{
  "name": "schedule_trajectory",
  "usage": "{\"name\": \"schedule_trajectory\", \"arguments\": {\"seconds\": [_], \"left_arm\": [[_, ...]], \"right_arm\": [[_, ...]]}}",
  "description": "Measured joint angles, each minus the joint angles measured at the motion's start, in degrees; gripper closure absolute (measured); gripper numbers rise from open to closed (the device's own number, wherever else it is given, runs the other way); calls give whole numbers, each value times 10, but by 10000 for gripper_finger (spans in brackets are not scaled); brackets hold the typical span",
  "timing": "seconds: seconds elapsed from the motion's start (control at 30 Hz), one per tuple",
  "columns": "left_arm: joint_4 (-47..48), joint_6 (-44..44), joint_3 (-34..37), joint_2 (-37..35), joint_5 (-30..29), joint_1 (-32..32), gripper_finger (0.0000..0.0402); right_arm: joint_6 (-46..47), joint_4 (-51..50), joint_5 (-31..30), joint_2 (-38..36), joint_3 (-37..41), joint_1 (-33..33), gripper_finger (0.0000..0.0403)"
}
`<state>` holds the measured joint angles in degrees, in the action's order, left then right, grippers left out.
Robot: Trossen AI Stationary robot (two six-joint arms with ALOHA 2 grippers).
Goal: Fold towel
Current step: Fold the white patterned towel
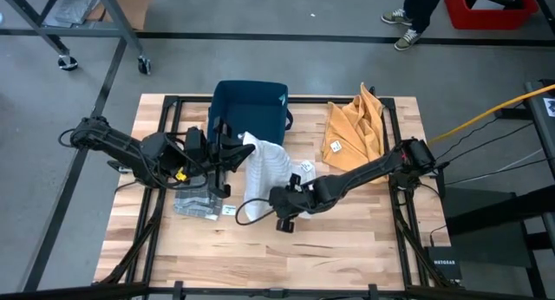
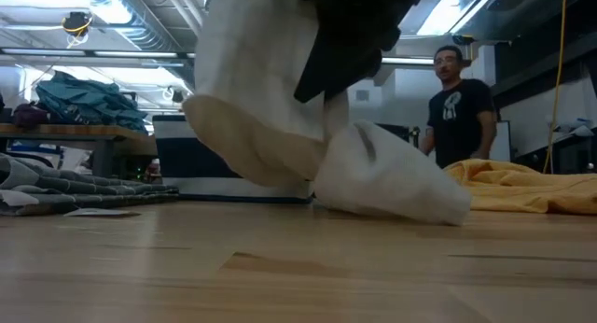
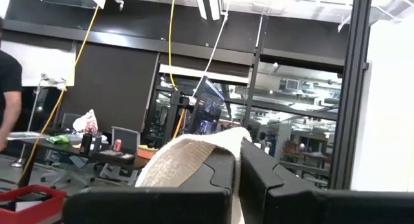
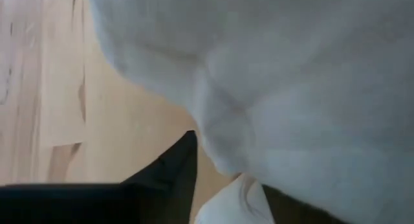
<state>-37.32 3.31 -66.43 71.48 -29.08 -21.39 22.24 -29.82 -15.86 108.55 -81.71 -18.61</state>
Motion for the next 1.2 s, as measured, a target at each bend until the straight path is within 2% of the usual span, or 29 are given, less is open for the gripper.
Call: {"name": "schedule_trajectory", "arguments": {"seconds": [0.2,0.27,0.4,0.53,0.73,0.83,1.03,1.2], "left_arm": [[0,0,0,0,0,0,401],[0,0,0,0,0,0,401],[0,7,0,0,0,0,401],[2,20,0,0,0,0,401],[4,74,0,0,-15,1,401],[7,109,0,0,-48,1,401],[11,196,0,0,-162,2,401],[45,208,0,0,-181,1,384]], "right_arm": [[-1,2,32,0,0,-1,373],[-2,2,35,0,0,-1,392],[3,2,39,0,0,-1,382],[2,-8,67,-7,0,-1,396],[4,-35,85,-60,0,-2,396],[4,-39,85,-102,0,-2,397],[-4,-49,69,-191,0,-2,398],[-16,-45,16,-261,0,-1,399]]}}
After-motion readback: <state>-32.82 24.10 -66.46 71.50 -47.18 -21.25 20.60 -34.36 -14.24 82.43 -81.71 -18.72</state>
